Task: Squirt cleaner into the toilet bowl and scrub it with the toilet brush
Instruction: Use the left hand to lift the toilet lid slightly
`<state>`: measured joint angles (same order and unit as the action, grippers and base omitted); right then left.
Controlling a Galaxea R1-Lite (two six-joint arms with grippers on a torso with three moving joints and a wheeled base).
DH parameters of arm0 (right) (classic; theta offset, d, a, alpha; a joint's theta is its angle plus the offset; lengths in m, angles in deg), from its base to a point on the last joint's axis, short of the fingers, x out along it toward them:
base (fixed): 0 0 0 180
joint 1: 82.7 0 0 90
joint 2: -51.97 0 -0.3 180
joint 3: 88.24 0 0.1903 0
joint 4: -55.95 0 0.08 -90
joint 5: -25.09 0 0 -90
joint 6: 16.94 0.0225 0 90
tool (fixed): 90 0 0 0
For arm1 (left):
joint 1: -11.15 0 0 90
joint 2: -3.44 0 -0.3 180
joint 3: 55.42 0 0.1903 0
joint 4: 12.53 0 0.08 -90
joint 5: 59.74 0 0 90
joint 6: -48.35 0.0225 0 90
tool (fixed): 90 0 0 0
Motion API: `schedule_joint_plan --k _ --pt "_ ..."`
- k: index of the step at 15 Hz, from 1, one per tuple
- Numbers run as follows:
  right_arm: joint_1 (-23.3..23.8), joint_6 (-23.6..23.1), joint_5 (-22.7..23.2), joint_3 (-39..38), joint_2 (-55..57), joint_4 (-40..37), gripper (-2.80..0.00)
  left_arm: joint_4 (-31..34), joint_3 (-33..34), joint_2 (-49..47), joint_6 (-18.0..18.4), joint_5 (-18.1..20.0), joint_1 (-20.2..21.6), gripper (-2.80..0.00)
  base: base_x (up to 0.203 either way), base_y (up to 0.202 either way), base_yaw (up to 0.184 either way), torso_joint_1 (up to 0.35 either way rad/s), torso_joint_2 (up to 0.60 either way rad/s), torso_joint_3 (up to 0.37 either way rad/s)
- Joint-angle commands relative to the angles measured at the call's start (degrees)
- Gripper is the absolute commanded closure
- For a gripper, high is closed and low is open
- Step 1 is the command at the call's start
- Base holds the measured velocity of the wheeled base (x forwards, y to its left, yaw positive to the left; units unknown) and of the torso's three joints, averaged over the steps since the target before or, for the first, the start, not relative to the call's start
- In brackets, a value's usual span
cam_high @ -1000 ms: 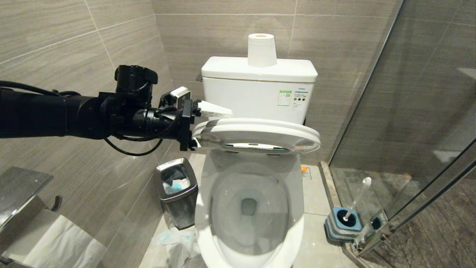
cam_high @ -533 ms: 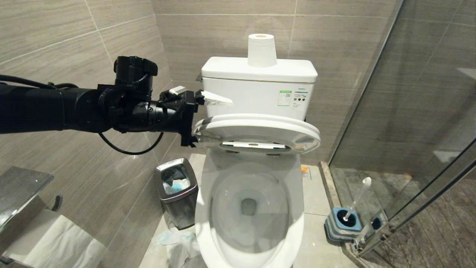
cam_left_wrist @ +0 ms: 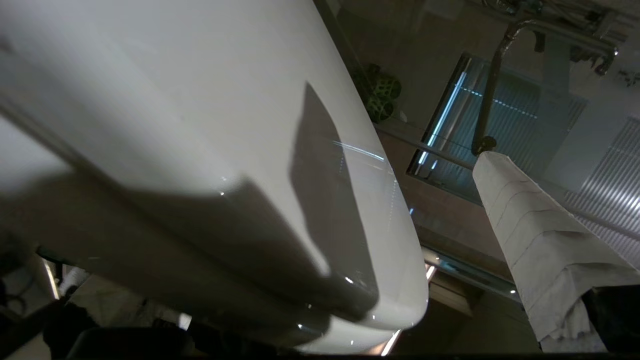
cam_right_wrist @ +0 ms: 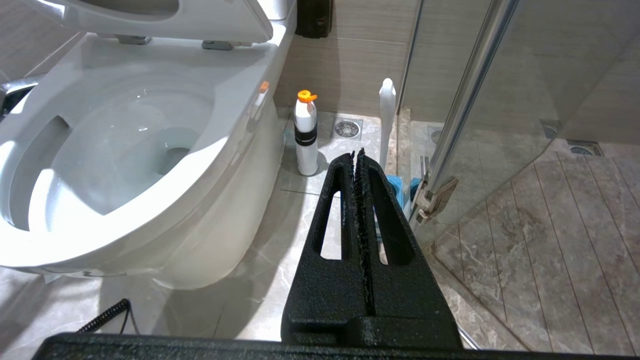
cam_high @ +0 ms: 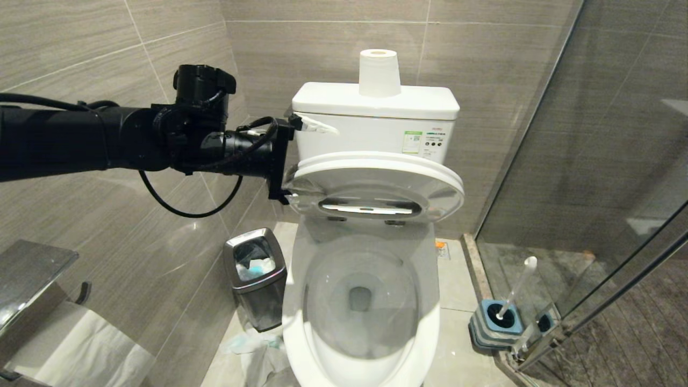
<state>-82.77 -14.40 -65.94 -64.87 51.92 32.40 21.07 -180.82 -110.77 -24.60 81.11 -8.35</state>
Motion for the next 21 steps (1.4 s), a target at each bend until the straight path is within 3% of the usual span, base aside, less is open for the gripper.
schedule_joint_plan --k 1,4,8,12,18,21 --pt "0.0 0.0 0.0 -0.1 0.0 0.0 0.0 4.2 -4.3 -2.9 -3.0 0.1 -0.6 -2.8 0.0 0.0 0.0 0.0 0.0 0.0" --pt "0.0 0.0 0.0 -0.1 0.0 0.0 0.0 10.1 -9.7 -5.4 -3.4 -1.0 -0.6 -2.8 0.0 0.0 0.0 0.0 0.0 0.0" --pt "0.0 0.0 0.0 0.0 0.0 0.0 0.0 2.9 -9.7 -4.8 -3.9 -2.8 -0.4 -2.8 0.0 0.0 0.0 0.0 0.0 0.0" --pt "0.0 0.0 0.0 -0.1 0.0 0.0 0.0 -2.9 -10.1 -3.7 -10.1 -3.4 0.8 -2.8 0.0 0.0 0.0 0.0 0.0 0.0" --pt "0.0 0.0 0.0 -0.1 0.0 0.0 0.0 -7.4 -10.1 -2.6 -14.9 -4.5 2.8 -2.8 0.0 0.0 0.0 0.0 0.0 0.0" --pt "0.0 0.0 0.0 -0.1 0.0 0.0 0.0 -8.9 -10.1 -2.8 -15.2 -4.5 3.6 -2.8 0.0 0.0 0.0 0.0 0.0 0.0"
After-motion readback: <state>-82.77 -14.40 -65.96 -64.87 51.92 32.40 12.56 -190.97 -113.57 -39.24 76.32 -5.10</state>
